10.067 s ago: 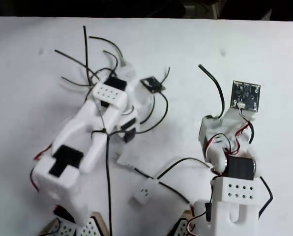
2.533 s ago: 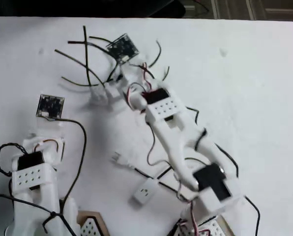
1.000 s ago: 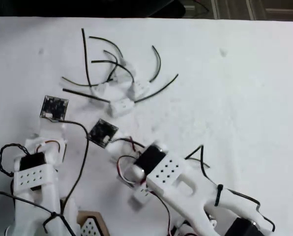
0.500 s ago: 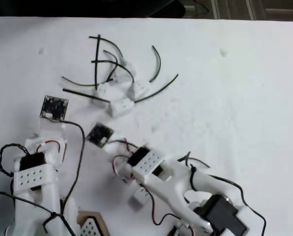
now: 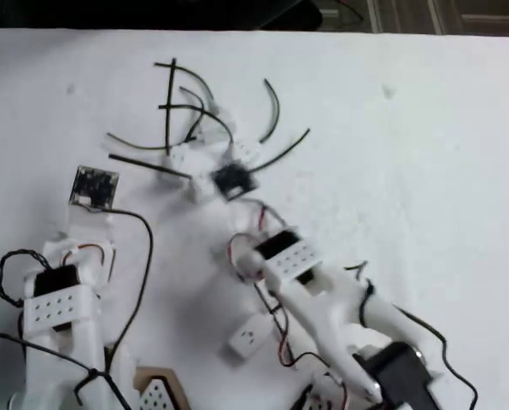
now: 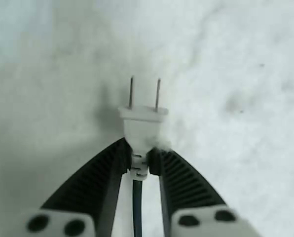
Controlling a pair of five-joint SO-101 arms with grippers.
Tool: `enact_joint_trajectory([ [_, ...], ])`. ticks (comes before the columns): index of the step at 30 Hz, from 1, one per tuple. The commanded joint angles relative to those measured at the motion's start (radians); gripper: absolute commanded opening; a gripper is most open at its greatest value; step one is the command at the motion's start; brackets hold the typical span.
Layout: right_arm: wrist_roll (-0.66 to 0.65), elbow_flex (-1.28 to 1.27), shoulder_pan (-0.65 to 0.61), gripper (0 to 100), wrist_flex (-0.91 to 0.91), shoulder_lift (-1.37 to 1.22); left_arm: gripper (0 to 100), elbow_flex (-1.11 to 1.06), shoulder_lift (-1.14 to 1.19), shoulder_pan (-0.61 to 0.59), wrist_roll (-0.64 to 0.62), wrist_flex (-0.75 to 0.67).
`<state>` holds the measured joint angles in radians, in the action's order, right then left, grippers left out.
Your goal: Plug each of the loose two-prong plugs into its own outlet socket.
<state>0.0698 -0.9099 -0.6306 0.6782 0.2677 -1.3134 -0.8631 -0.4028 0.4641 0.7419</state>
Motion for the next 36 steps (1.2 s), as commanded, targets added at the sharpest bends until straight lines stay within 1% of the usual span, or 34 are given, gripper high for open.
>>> enact_joint_trajectory([
  [1,0.095,0.009,0.119,1.7,-0.018,0.143,2,0.005,-0.024,0.007,0.011,-0.018],
  [6,0.201,0.005,0.252,1.7,-0.016,0.219,2,0.005,-0.024,0.007,0.011,-0.018],
  [12,0.367,0.011,0.417,1.7,0.016,0.228,2,0.005,-0.024,0.007,0.011,-0.018],
  [16,0.4,0.011,0.492,1.7,0.076,0.228,2,0.005,-0.024,0.007,0.011,-0.018],
  [21,0.4,0.011,0.558,2.2,0.151,0.232,2,0.005,-0.024,0.007,0.011,-0.018],
  [23,0.4,0.011,0.559,6.5,0.183,0.236,2,0.005,-0.024,0.007,0.011,-0.018],
  [28,0.391,0.028,0.556,28.9,0.202,0.236,2,0.005,-0.024,0.007,0.011,-0.018],
  [30,0.361,0.044,0.556,34.3,0.202,0.236,2,0.005,-0.024,0.007,0.011,-0.018],
  [32,0.267,0.051,0.556,35.1,0.2,0.237,2,0.005,-0.024,0.007,0.011,-0.018],
  [34,0.133,0.063,0.556,35.1,0.2,0.237,2,0.005,-0.024,0.007,0.011,-0.018],
  [36,-0.049,0.071,0.562,35.1,0.2,0.237,2,0.005,-0.024,0.007,0.011,-0.018],
])
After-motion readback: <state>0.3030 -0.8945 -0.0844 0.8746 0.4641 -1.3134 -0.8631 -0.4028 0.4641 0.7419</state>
